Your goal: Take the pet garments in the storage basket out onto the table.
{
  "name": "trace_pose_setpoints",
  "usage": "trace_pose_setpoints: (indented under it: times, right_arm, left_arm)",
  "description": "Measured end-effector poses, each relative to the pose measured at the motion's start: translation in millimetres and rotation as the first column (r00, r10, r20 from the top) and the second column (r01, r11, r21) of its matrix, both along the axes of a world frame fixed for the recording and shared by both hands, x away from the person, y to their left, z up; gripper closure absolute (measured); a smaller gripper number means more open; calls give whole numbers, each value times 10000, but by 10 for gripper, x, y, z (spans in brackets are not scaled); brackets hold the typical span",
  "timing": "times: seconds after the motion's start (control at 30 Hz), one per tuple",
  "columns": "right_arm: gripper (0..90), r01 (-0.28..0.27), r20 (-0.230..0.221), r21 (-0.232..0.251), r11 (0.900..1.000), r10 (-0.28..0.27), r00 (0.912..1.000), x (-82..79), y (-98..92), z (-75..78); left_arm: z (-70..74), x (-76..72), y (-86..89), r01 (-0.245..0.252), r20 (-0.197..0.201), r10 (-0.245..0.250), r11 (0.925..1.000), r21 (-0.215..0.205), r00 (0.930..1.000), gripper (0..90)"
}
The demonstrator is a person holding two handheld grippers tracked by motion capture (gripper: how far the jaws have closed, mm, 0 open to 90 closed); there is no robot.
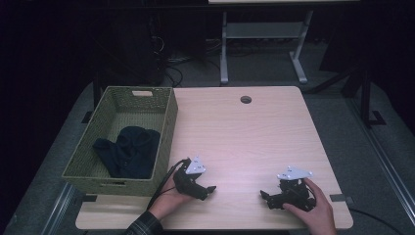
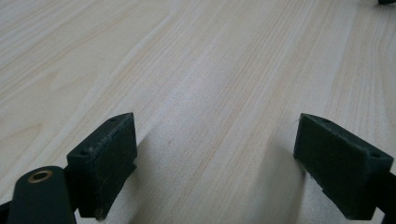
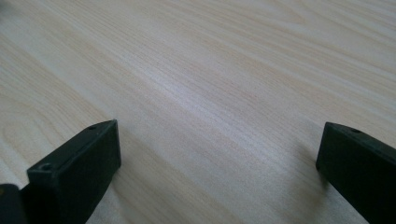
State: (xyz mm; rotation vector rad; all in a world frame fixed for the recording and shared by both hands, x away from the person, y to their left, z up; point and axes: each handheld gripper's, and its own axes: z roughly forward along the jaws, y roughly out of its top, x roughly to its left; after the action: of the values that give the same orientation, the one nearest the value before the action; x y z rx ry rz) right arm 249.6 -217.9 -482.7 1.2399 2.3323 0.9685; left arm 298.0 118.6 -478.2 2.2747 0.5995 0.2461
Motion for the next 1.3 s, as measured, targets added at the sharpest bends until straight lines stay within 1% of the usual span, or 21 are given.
trace_pose_setpoints:
  times: [0.33, 0.4, 0.47, 0.5, 0.63, 0.73, 0.8, 0.83, 0.9, 1.03, 1.2, 1.3]
  right_arm:
    - [0, 1, -1, -2, 10000, -1, 10000, 0, 0, 0]
    - [0, 3, -3, 1, 10000, -3, 10000, 0, 1, 1]
    - [0, 4, -4, 1, 10000, -4, 10000, 0, 0, 1]
    - [0, 1, 0, -3, 10000, -1, 10000, 0, 0, 0]
    - [0, 2, 0, -2, 10000, -2, 10000, 0, 0, 0]
    - [0, 1, -1, -1, 10000, -1, 10000, 0, 0, 0]
    - [0, 0, 3, -3, 10000, 0, 10000, 0, 0, 0]
    - [0, 0, 2, -2, 10000, 0, 10000, 0, 0, 0]
    - [0, -5, 4, -4, 10000, 5, 10000, 0, 0, 0]
    - [0, -2, 1, -2, 10000, 2, 10000, 0, 0, 1]
    - [0, -5, 2, -1, 10000, 5, 10000, 0, 0, 0]
    - [0, 0, -3, 1, 10000, 0, 10000, 0, 0, 1]
  left_arm:
    - [2, 2, -2, -2, 0, 2, 10000, 26, 10000, 126]
    - [8, 4, -6, -74, -45, 74, 10000, 54, 10000, 126]
    - [19, 9, -12, -109, -86, 111, 9998, 171, 9999, 128]
    - [30, 22, -7, -199, -190, 203, 9996, 215, 9996, 129]
    - [44, 45, 10, -304, -360, 311, 9993, 202, 9989, 132]
    - [51, 42, 4, -281, -365, 290, 9993, 254, 9989, 133]
    - [62, 47, 3, -271, -367, 279, 9994, 227, 9989, 133]
    - [76, 63, 15, -293, -391, 297, 9995, 110, 9988, 133]
    - [86, 68, 19, -321, -387, 322, 9995, 27, 9987, 132]
    - [99, 66, 16, -292, -419, 295, 9995, 81, 9987, 133]
    - [123, 81, 17, -270, -308, 270, 9996, 19, 9992, 134]
    - [135, 83, 19, -301, -430, 300, 9995, -36, 9986, 134]
